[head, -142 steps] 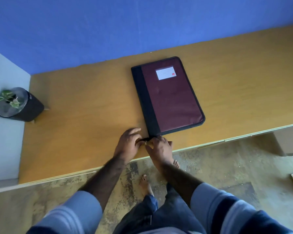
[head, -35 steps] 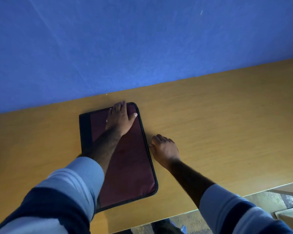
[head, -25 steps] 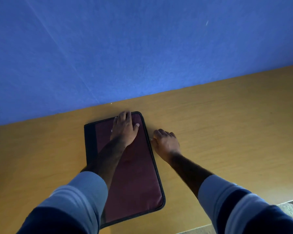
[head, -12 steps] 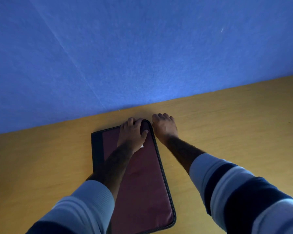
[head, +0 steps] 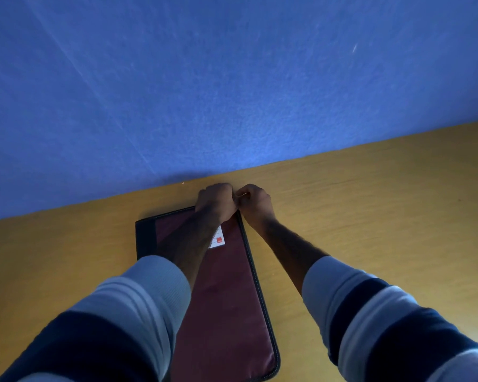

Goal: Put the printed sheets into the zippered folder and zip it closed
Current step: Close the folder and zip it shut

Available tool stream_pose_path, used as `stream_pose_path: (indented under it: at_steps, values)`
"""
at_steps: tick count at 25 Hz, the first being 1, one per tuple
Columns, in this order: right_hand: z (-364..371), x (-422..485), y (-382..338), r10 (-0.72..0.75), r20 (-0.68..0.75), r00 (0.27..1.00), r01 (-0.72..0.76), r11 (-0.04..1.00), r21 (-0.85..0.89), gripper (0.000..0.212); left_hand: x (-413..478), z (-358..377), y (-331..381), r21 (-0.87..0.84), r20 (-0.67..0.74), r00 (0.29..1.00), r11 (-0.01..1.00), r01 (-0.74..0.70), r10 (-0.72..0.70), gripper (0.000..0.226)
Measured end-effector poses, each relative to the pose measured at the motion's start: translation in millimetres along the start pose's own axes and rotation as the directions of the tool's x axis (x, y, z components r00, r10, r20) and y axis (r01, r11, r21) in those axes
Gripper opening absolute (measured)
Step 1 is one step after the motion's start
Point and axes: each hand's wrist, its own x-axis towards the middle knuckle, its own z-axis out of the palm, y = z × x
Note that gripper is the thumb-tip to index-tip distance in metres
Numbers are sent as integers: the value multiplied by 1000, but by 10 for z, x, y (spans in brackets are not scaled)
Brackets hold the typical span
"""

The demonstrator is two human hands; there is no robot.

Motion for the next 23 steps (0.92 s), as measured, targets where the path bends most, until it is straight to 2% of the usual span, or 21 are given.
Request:
stream_pose_path:
  at_steps: [2, 3, 5, 7, 9, 12, 15, 18, 20, 23]
  values:
    - [23, -107, -19, 8, 6, 1000, -8, 998, -68, 24, 39, -23, 49, -39, 28, 997, 996, 79, -78, 22]
    - [47, -172, -22, -34, -5, 999, 33, 984, -174, 24, 63, -32, 76, -59, 41, 993, 992, 115, -113, 20]
    - [123, -289, 3, -149, -16, 989, 129, 901, -413, 28, 121, -41, 111, -61, 73, 985, 985, 163, -158, 17]
    - [194, -346, 33, -140, 16, 990, 124, 813, -568, 46, 164, -35, 123, -57, 91, 977, 978, 201, -195, 15]
    - [245, -370, 52, -122, 51, 991, 126, 757, -641, 54, 188, -8, 121, -94, 93, 968, 966, 242, -233, 15]
    - [299, -406, 71, -185, 55, 981, 176, 738, -651, 47, 219, 40, 105, -121, 91, 955, 949, 292, -282, 20]
    - [306, -373, 41, -148, -15, 989, 120, 853, -508, 34, 243, 63, 56, -143, 82, 940, 930, 339, -330, 24]
    - [289, -338, 12, -119, -62, 991, 77, 886, -457, 26, 242, 47, 28, -176, 77, 923, 907, 384, -376, 20]
    - [293, -345, 10, -121, -74, 990, 75, 889, -451, 25, 247, 19, -59, -242, 83, 900, 868, 434, -428, 14]
    - [288, -361, 32, -138, -86, 987, 83, 881, -466, 28, 252, -30, -337, -394, 127, 863, 773, 497, -489, 18]
